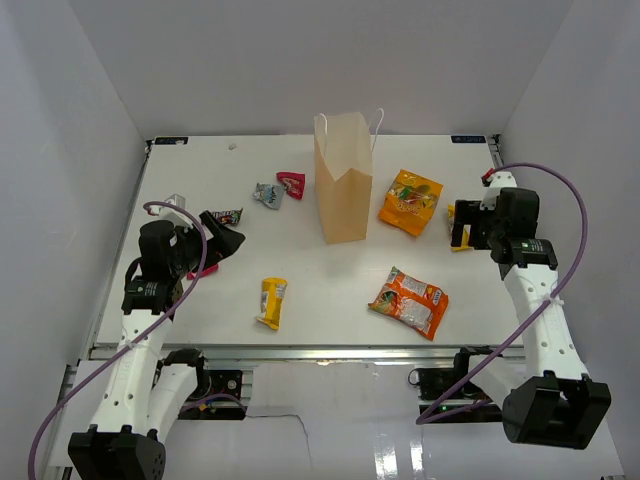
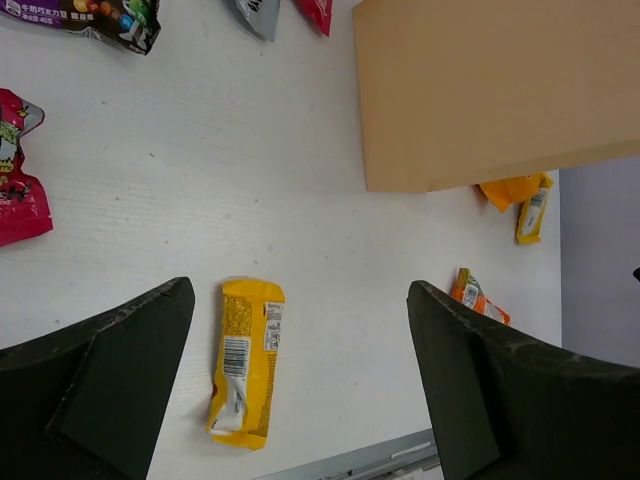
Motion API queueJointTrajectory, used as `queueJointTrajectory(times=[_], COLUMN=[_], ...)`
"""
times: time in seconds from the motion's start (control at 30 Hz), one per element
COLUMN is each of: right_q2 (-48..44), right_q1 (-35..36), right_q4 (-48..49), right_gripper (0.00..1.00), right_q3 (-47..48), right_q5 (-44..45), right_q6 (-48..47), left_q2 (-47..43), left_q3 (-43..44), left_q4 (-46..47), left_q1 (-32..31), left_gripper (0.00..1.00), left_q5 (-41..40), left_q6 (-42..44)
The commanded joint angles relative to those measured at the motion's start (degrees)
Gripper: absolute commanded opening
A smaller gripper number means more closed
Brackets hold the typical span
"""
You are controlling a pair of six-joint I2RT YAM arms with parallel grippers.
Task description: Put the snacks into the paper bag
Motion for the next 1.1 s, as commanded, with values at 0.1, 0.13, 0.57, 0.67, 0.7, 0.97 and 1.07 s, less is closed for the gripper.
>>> queueJointTrajectory(times=[0.1,0.13,0.57,0.67,0.7,0.97,1.07], right_q2=[0.9,1.4,5.7,6.2,6.5,17.9,22.0], right_q1=[0.0,1.0,16.0,20.5,22.0,26.8,27.6], right_q4=[-7.0,-15.4,-12.6,-10.9,-10.5,-6.0,-5.6], right_gripper=[0.9,0.9,0.95,0.94,0.94,0.9,0.91], right_q3=[4.7,5.3,0.7,-2.8,-3.5,-4.6,-3.2], right_q5=[-31.7,-37.4,-22.4,-17.6,-17.2,-9.0,-12.3], right_q6=[-22.5,-29.9,-33.8,-30.5,-29.6,-25.9,-24.4], left_q2=[-0.8,-0.8,0.7,1.0,1.0,0.4,0.3], left_q3=[1.1,1.0,-2.3,-3.2,-3.4,-4.7,-4.5], left_q4=[-0.4,-0.5,-2.5,-2.6,-2.6,-3.4,-4.1], left_q1=[0.2,0.3,0.1,-0.1,-0.2,-1.1,-1.4], left_gripper=[0.98,0.98,0.98,0.98,0.98,0.98,0.98], left_q5=[4.4,4.8,10.5,11.2,11.6,12.5,12.4], left_q6=[-0.9,-1.0,-4.8,-5.5,-5.7,-6.6,-6.6])
